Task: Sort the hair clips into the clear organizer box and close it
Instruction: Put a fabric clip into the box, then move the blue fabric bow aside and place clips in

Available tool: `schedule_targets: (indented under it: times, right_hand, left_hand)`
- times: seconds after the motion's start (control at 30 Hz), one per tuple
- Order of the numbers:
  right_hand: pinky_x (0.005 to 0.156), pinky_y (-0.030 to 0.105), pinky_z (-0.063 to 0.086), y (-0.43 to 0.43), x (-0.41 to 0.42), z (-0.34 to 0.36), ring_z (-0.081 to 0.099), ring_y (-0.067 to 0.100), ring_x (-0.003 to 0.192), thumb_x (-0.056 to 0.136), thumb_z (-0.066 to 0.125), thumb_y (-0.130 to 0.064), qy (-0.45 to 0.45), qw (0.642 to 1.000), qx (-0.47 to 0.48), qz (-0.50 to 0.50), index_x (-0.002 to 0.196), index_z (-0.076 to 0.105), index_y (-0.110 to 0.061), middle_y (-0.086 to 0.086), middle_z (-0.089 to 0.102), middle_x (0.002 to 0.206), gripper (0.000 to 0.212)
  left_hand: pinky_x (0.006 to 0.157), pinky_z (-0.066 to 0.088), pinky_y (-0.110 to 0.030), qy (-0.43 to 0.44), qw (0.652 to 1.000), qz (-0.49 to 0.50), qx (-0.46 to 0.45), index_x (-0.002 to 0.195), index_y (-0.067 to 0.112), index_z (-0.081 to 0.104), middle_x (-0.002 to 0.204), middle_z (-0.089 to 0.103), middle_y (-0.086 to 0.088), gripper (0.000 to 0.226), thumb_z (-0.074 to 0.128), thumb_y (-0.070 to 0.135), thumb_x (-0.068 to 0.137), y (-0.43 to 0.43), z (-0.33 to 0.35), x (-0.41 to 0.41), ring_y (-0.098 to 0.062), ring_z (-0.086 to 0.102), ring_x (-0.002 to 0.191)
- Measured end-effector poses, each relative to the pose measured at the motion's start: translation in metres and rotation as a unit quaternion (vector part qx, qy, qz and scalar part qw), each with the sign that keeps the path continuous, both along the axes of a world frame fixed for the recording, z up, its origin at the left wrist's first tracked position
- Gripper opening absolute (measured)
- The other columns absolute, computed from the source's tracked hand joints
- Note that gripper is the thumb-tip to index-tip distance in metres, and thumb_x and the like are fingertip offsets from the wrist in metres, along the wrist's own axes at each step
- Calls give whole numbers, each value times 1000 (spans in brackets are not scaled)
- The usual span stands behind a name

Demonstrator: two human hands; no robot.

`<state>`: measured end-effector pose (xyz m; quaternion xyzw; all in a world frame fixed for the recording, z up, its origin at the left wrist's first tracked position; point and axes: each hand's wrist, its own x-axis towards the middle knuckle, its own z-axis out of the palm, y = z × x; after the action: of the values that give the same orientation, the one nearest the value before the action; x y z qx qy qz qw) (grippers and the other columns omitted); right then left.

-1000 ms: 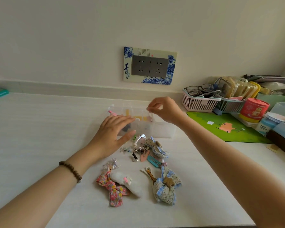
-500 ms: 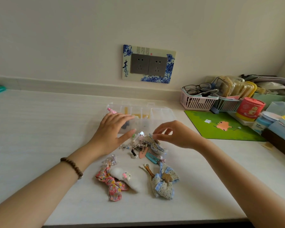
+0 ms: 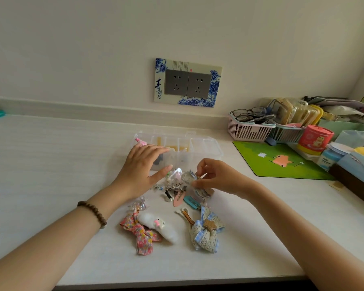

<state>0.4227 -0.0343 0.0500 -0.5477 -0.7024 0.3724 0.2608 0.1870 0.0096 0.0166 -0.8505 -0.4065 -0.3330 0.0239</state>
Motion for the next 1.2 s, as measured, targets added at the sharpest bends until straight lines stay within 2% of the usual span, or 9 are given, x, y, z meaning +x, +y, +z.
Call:
schedule_targets:
  times: [0.17,0.3,0.37,0.47,0.67,0.8,0.9,1.1,1.2]
  right_hand:
    - [67,25,58,8,5,32,68,20,80,74,72,-18,95,990,88,-55,112,52,-18,8,63,97,43]
    - [69,32,60,42,10,45,69,23,84,74,74,-24,75,969,184,-147,111,53,-14,13,63,104,44]
    - [73,40,60,60,12,43,67,25,87,72,76,-28,64,964,185,-181,110,53,-15,13,63,105,46]
    - [75,35,58,74,9,36,63,21,89,73,75,-34,-25,968,176,-176,111,52,-14,10,64,106,48]
    - [95,38,37,71,13,27,50,23,117,91,44,-50,-237,930,247,-131,121,59,-18,5,57,128,46]
    - [103,35,27,60,16,29,54,20,108,98,21,-46,-258,919,293,-56,100,69,-20,2,66,109,54]
    - [116,40,5,59,13,24,53,18,112,90,8,-56,-328,914,238,-15,96,70,-15,6,66,108,75]
    - [116,40,-2,53,13,25,41,15,130,99,15,-44,-277,925,257,-33,114,65,-22,1,59,128,57]
    - [116,40,-7,53,11,24,33,14,136,98,12,-44,-311,922,229,-12,118,62,-22,0,57,132,59]
  left_hand:
    - [114,-4,-24,4,1000,12,4,134,28,41,135,46,10,69,22,70,82,0,-1,3,-9,32,131]
    - [117,-2,-30,10,1000,16,10,134,27,39,135,45,9,69,21,71,83,1,-3,5,-9,32,132]
    - [118,-1,-33,15,1000,15,11,135,27,38,136,45,9,70,20,71,83,1,-3,5,-9,31,133]
    - [117,-3,-30,18,1000,13,14,136,27,37,136,44,9,72,18,72,83,0,-2,4,-9,30,133]
    - [116,-4,-28,14,1000,11,15,136,27,37,135,44,9,71,18,71,83,1,-2,4,-8,30,131]
    - [116,-3,-29,18,1000,12,18,135,27,39,134,45,8,72,17,72,84,3,-3,4,-9,31,131]
    - [116,-3,-28,24,1000,9,12,136,27,38,135,44,9,71,17,71,84,3,-3,4,-9,31,131]
    - [116,-5,-28,28,1000,9,-5,139,26,36,138,43,8,74,16,71,83,2,-3,3,-10,29,133]
    - [115,-7,-27,26,1000,7,-15,139,26,35,139,41,7,75,14,72,83,2,-3,4,-10,27,134]
